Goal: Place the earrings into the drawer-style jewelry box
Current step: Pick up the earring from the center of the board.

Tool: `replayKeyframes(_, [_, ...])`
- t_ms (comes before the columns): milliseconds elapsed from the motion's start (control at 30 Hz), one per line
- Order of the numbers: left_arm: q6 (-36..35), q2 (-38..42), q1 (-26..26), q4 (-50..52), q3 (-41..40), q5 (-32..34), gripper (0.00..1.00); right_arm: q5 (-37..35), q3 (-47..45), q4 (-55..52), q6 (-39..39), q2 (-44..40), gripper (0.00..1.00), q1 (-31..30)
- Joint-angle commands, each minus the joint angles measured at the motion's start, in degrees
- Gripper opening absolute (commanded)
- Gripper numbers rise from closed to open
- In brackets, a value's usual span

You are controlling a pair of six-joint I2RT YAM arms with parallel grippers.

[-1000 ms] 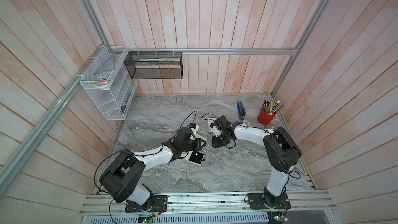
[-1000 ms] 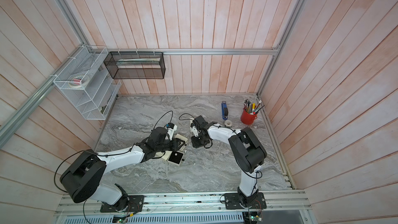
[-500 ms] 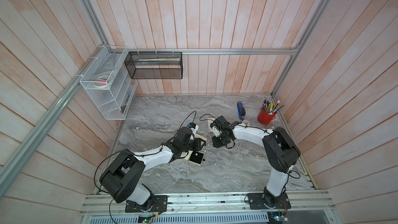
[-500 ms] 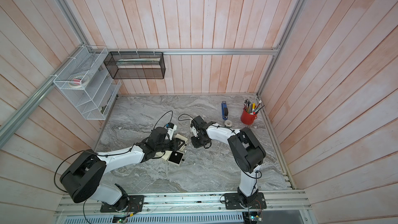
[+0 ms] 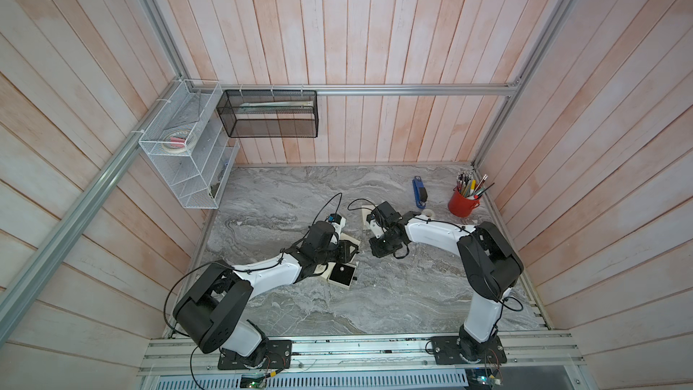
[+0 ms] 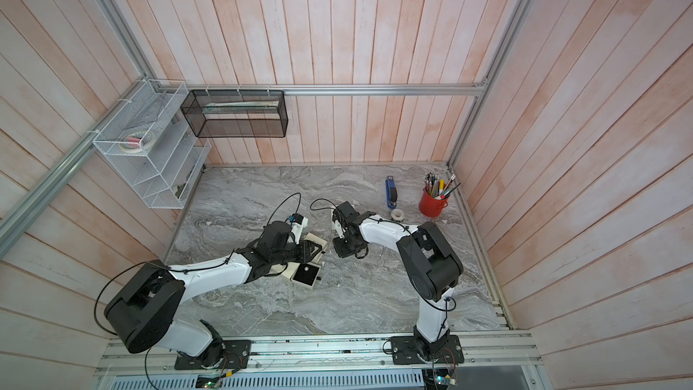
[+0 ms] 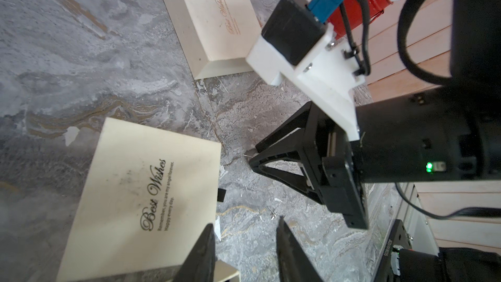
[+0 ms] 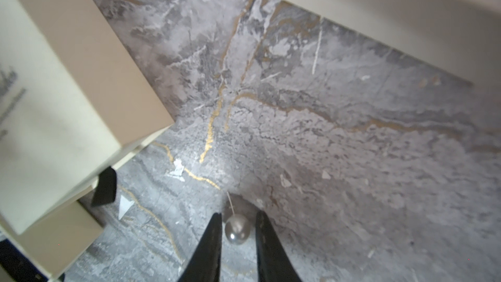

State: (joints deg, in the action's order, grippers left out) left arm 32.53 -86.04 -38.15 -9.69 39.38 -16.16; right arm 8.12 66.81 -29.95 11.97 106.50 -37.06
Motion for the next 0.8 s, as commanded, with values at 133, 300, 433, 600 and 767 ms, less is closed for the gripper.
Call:
replayKeyframes(133, [-1.2, 0.1, 0.5, 1.0, 0.7, 0.4, 0.39, -3.0, -0.8, -4.5, 0.2, 0.7, 0.24, 0.0])
replayKeyframes(300, [-1.2, 0.2, 0.8, 1.0, 0.7, 0.3, 0.39, -2.8, -1.0, -4.7, 0.2, 0.5, 0.23, 0.0])
replayKeyframes(433, [-1.3, 0.3, 0.9, 1.0, 0.7, 0.2, 0.39, -3.4, -1.3, -5.0, 0.2, 0.3, 0.24, 0.0])
replayKeyframes(600, [-1.6, 0.2, 1.0, 1.2, 1.0, 0.1, 0.39, -4.5, -1.2, -5.2, 0.4, 0.6, 0.24, 0.0])
replayKeyframes(767, [-1.6, 0.5, 1.2, 1.3, 0.5, 0.2, 0.39, -5.6, -0.5, -5.7, 0.3, 1.6, 0.23, -0.4])
